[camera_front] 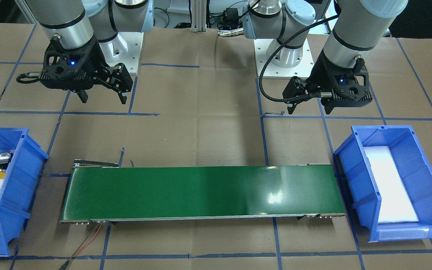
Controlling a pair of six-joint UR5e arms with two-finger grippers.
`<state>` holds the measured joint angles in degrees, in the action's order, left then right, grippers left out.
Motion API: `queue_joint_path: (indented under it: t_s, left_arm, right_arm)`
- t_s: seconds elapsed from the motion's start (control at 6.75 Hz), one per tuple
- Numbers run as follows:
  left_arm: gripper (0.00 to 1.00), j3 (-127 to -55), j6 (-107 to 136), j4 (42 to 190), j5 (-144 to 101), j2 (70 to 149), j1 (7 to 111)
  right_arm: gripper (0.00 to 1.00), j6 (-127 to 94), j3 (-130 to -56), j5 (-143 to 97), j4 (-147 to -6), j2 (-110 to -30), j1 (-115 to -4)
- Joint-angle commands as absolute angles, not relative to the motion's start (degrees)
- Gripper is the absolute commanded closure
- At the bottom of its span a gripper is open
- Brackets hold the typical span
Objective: Transport two buttons from left to right
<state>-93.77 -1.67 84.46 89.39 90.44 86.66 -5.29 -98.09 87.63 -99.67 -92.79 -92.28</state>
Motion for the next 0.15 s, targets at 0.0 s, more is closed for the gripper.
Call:
queue_joint_path:
  t_s: [0.0]
  left_arm:
    - [0.00, -93.78, -1.67, 84.46, 89.38, 90.44, 86.66]
  right_arm:
    - [0.00, -5.36, -98.09, 87.63, -99.67, -92.64, -92.29]
